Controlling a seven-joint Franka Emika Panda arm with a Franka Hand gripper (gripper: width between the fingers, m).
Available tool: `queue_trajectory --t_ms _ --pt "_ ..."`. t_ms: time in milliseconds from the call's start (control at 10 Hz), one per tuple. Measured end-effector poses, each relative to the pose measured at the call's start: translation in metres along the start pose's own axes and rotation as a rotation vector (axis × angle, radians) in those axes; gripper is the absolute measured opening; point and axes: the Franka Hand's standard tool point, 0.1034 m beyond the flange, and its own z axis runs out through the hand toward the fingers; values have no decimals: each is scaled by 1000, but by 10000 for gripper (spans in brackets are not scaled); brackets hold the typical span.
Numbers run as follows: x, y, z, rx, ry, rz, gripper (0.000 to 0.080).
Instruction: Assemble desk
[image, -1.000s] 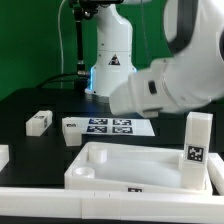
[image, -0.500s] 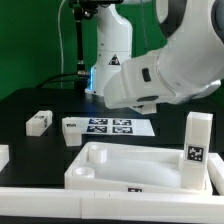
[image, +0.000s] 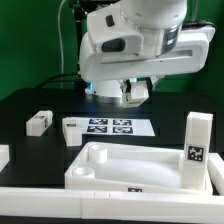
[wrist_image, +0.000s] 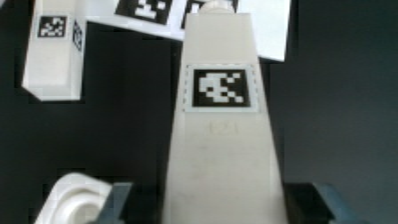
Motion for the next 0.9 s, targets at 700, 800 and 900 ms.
queue_trajectory --t_ms 700,800,900 --pt "11 18 -29 61 433 221 294" --pt "9 18 -26 56 472 224 294" --pt "14 21 -30 40 561 229 294"
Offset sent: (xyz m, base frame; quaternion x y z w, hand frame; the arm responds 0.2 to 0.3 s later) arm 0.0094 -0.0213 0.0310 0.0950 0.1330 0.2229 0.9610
